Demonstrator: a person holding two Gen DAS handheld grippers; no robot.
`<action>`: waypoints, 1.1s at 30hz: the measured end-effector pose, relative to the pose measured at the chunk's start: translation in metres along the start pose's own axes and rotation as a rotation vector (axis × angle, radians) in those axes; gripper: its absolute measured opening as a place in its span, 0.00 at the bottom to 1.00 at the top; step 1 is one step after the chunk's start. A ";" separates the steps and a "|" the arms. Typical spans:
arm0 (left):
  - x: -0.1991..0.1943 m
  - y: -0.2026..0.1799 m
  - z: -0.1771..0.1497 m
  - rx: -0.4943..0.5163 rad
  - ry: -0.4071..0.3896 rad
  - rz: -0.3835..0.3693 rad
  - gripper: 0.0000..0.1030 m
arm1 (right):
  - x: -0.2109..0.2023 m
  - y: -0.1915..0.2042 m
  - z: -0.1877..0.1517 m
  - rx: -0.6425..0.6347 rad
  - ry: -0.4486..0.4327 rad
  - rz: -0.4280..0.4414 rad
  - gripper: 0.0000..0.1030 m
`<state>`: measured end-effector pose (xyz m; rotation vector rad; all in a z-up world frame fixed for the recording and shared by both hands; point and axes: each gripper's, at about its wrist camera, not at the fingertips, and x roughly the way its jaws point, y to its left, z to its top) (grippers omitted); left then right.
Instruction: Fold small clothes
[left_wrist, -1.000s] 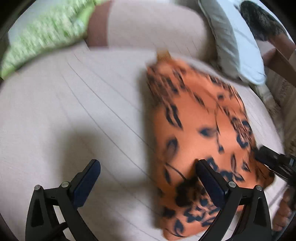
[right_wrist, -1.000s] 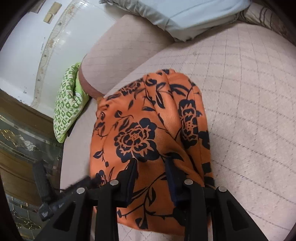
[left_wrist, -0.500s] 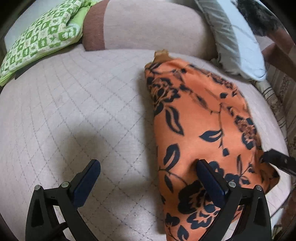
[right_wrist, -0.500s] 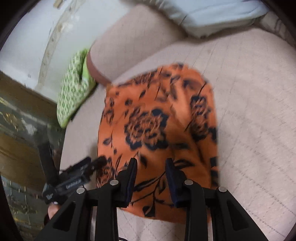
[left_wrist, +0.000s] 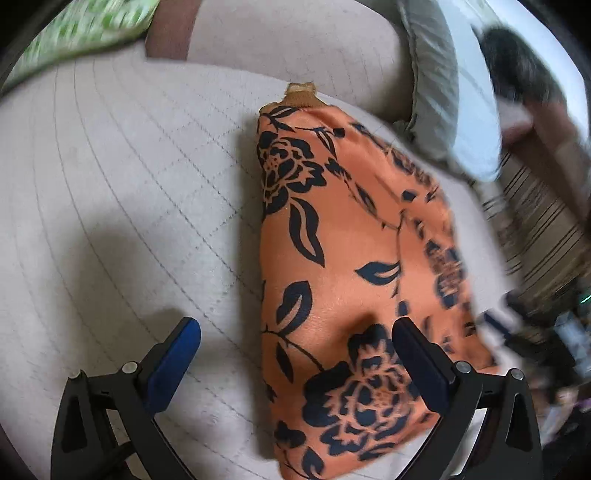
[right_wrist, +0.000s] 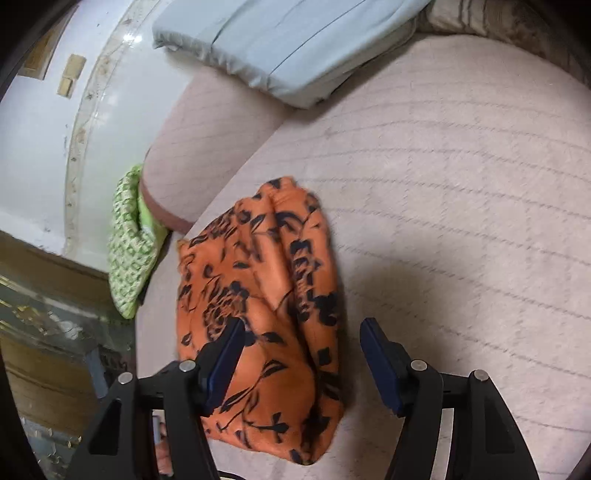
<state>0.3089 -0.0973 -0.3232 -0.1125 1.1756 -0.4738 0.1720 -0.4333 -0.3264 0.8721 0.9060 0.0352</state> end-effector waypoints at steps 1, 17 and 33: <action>0.002 -0.009 -0.003 0.045 -0.007 0.063 1.00 | 0.000 0.006 -0.002 -0.023 -0.010 -0.001 0.66; 0.007 -0.038 -0.015 0.171 -0.061 0.223 1.00 | 0.060 0.027 -0.023 -0.145 0.139 -0.104 0.52; 0.013 -0.029 -0.015 0.120 -0.047 0.187 1.00 | 0.070 0.028 -0.024 -0.146 0.119 -0.117 0.53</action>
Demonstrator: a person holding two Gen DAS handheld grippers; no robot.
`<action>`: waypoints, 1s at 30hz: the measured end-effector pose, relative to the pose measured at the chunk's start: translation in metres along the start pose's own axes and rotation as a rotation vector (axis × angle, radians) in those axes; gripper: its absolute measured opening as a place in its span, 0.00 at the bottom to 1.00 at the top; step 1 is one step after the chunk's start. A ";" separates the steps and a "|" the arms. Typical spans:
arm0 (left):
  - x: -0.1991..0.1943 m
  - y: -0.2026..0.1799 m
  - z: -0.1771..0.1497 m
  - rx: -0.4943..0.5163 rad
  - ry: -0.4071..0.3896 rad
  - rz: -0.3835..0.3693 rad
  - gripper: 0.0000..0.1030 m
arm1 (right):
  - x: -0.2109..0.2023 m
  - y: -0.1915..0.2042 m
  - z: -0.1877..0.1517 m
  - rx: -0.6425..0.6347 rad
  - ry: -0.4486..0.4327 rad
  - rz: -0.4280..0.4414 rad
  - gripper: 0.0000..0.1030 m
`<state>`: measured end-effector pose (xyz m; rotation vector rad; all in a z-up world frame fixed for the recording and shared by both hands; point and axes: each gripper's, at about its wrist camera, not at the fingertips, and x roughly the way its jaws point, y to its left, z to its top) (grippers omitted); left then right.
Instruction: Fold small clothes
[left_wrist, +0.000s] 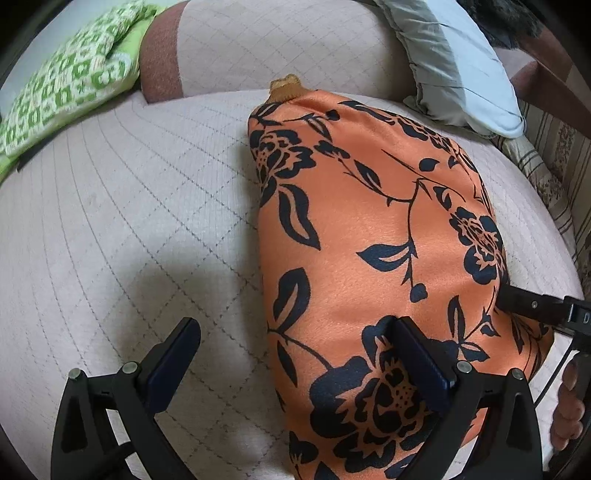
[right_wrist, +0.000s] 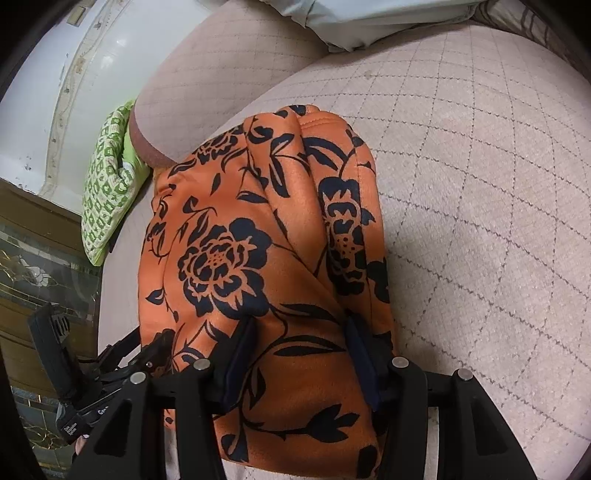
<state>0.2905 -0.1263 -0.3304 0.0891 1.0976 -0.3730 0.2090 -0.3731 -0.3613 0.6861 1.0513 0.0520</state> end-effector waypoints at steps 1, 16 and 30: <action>0.001 0.003 0.000 -0.015 0.009 -0.014 1.00 | 0.000 0.000 0.000 0.004 -0.002 0.002 0.53; -0.028 0.053 0.024 -0.162 -0.094 -0.017 1.00 | -0.066 0.017 0.026 -0.024 -0.223 0.113 0.54; 0.002 0.050 0.010 -0.129 0.018 -0.030 1.00 | 0.009 0.036 0.035 0.074 -0.116 0.095 0.55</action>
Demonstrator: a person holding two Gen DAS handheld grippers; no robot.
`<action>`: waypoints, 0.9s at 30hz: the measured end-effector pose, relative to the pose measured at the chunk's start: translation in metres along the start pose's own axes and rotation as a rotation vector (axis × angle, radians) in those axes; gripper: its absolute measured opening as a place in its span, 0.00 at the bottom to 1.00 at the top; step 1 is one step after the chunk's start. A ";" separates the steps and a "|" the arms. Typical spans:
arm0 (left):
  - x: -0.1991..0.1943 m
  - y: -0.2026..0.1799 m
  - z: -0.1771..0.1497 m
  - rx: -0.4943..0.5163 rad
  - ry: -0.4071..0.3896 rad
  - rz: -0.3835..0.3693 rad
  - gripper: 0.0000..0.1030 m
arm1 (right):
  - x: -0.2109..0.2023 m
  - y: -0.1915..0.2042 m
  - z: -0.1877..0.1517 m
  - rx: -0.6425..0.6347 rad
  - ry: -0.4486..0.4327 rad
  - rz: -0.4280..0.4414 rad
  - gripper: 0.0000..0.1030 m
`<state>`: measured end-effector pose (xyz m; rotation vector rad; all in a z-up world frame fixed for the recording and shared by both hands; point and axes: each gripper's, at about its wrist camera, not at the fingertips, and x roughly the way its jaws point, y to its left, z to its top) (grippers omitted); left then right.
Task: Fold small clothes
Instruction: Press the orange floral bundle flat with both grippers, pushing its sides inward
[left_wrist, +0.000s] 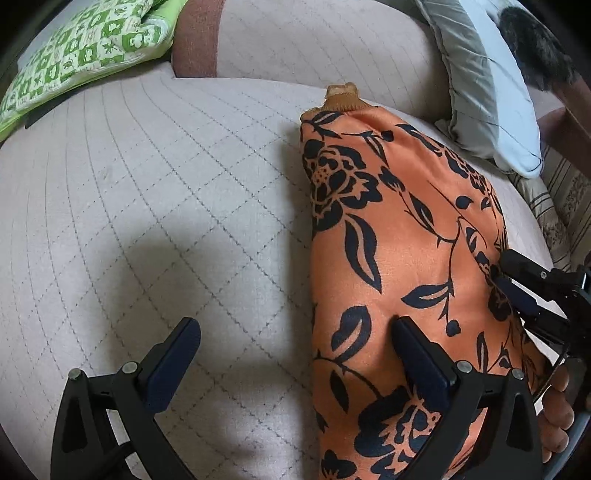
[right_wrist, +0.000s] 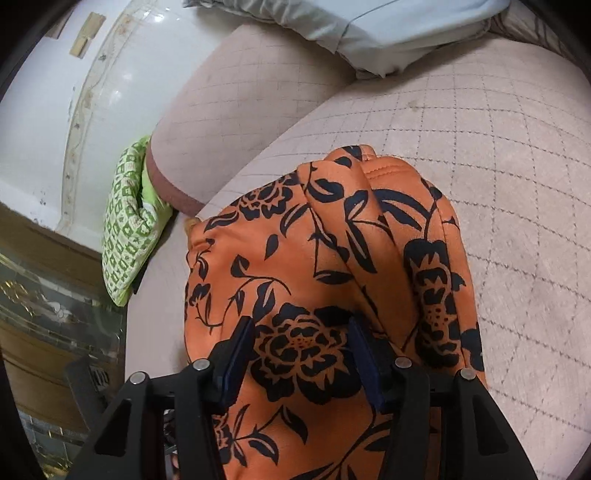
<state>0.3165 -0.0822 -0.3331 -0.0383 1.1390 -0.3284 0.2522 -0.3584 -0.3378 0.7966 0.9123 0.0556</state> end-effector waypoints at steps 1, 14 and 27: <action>-0.001 0.001 0.001 0.004 -0.003 0.004 1.00 | -0.003 0.001 0.000 0.002 -0.007 0.003 0.55; -0.004 -0.001 0.007 0.059 -0.010 0.046 1.00 | 0.023 0.016 0.042 -0.001 0.007 0.028 0.57; -0.027 -0.006 0.007 0.054 -0.014 0.019 1.00 | -0.022 0.012 0.013 -0.029 -0.003 0.048 0.57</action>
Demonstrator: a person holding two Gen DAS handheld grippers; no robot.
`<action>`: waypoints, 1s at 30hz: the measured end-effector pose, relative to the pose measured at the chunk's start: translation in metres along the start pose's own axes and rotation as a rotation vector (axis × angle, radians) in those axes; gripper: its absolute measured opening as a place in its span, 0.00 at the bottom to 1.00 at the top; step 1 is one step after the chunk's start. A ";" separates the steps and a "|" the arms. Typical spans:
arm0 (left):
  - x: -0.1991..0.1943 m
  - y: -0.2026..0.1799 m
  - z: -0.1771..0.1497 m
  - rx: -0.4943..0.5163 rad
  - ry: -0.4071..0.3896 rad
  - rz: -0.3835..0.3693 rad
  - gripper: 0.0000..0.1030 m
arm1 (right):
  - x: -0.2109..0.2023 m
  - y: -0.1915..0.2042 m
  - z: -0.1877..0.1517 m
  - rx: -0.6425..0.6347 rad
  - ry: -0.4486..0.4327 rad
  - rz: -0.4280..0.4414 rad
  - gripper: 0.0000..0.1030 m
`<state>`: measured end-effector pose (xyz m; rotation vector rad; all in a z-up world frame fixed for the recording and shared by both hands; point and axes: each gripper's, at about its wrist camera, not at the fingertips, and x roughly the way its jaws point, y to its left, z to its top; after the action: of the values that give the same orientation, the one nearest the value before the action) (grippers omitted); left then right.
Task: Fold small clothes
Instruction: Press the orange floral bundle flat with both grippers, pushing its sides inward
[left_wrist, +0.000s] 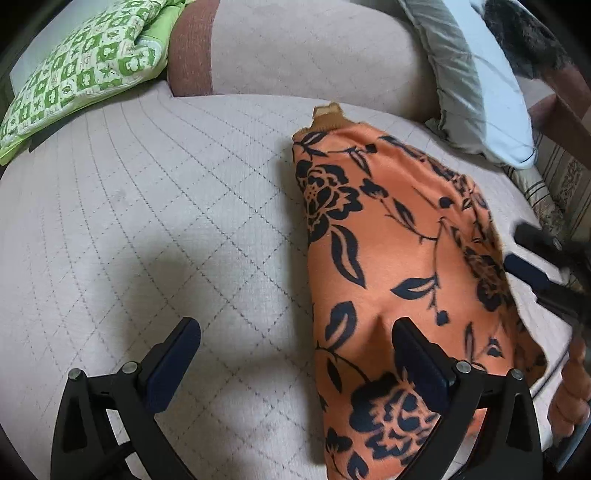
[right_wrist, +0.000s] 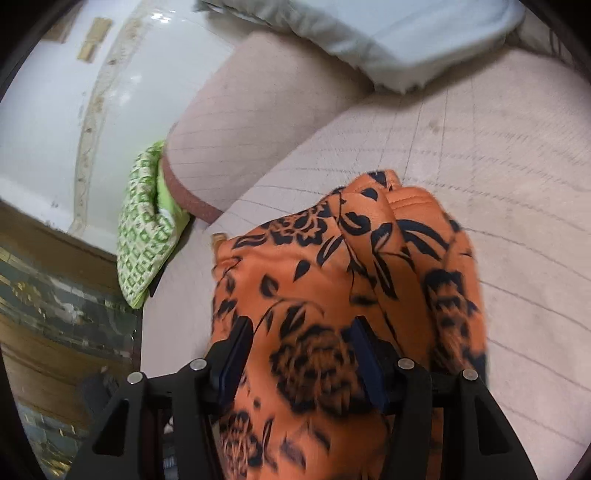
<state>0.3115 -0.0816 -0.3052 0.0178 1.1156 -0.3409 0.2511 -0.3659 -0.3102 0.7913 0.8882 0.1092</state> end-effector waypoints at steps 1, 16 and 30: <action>-0.005 0.001 -0.001 -0.005 -0.006 -0.015 1.00 | -0.012 0.001 -0.006 -0.010 -0.004 -0.003 0.57; 0.010 -0.020 -0.024 0.096 0.124 -0.070 1.00 | -0.028 -0.022 -0.066 -0.032 0.128 -0.058 0.58; 0.002 -0.008 -0.043 0.097 0.149 -0.065 1.00 | -0.020 -0.015 -0.075 -0.214 0.286 -0.033 0.58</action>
<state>0.2720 -0.0820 -0.3244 0.0943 1.2479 -0.4575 0.1802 -0.3414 -0.3349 0.5678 1.1381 0.2890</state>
